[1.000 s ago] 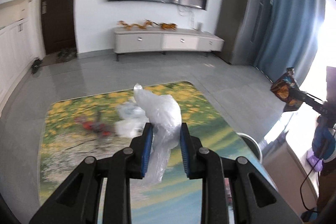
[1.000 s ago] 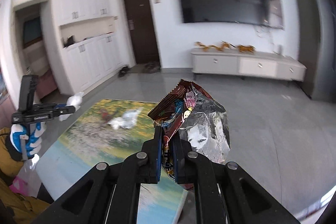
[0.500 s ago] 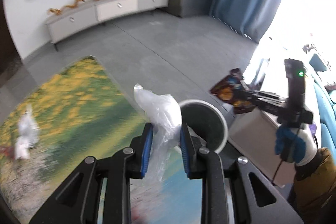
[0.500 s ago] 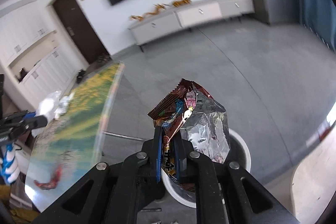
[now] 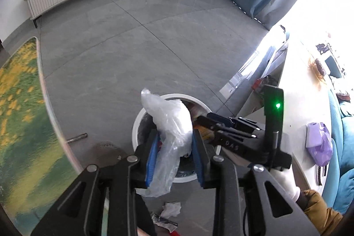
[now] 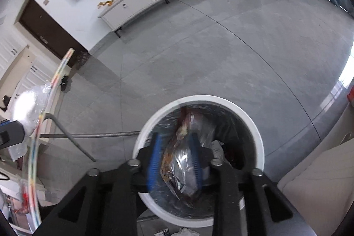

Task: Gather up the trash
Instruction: 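Carry both bags over the white bin and open both tools, then move both open tools back over the table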

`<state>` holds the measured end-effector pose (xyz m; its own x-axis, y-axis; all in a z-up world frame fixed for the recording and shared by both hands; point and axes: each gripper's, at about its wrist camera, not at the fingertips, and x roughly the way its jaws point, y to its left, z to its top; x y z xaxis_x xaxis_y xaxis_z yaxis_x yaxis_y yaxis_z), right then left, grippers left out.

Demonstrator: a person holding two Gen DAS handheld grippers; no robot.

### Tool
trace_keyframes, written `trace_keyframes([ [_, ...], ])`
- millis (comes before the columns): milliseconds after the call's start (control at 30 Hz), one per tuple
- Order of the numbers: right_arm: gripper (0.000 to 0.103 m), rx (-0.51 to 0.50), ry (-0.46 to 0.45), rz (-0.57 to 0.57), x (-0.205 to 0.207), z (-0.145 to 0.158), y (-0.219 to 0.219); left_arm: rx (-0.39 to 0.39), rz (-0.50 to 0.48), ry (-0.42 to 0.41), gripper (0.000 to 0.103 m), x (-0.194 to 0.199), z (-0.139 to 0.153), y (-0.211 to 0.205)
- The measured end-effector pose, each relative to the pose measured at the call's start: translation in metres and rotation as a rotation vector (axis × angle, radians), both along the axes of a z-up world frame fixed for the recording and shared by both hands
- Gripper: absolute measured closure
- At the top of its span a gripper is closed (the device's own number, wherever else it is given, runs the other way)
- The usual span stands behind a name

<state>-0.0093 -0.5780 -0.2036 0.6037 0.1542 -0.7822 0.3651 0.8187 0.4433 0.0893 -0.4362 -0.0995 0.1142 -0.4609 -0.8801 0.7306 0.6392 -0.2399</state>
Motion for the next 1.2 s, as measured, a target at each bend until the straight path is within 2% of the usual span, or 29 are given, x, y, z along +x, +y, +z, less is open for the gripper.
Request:
trace_keyframes([
  [100, 0.059, -0.005, 0.012, -0.017, -0.004, -0.001, -0.002, -0.019, 0.007, 0.021, 0.054, 0.002, -0.005, -0.004],
  [267, 0.052, -0.024, 0.014, -0.026, -0.01, 0.007, 0.004, -0.044, -0.004, 0.033, 0.054, -0.002, 0.0, 0.0],
  [433, 0.052, -0.054, -0.01, -0.014, -0.017, 0.023, 0.014, -0.077, -0.013, -0.033, 0.054, -0.012, 0.03, 0.022],
  [533, 0.052, -0.085, -0.057, 0.0, -0.025, 0.048, 0.024, -0.099, -0.02, -0.086, 0.054, -0.017, 0.053, 0.04],
  [667, 0.052, -0.132, -0.133, 0.019, -0.033, 0.089, 0.039, -0.134, -0.014, -0.199, 0.054, -0.026, 0.094, 0.086],
  [867, 0.047, -0.21, -0.275, 0.05, -0.048, 0.159, 0.067, -0.184, 0.073, -0.315, 0.054, -0.035, 0.143, 0.163],
  [967, 0.045, -0.239, -0.343, 0.069, -0.056, 0.191, 0.083, -0.203, 0.141, -0.356, 0.047, -0.04, 0.157, 0.202],
  [1033, 0.042, -0.252, -0.381, 0.083, -0.06, 0.207, 0.094, -0.212, 0.173, -0.374, 0.047, -0.043, 0.163, 0.223],
  [1200, 0.04, -0.274, -0.452, 0.119, -0.064, 0.241, 0.124, -0.208, 0.221, -0.388, 0.047, -0.053, 0.157, 0.261],
])
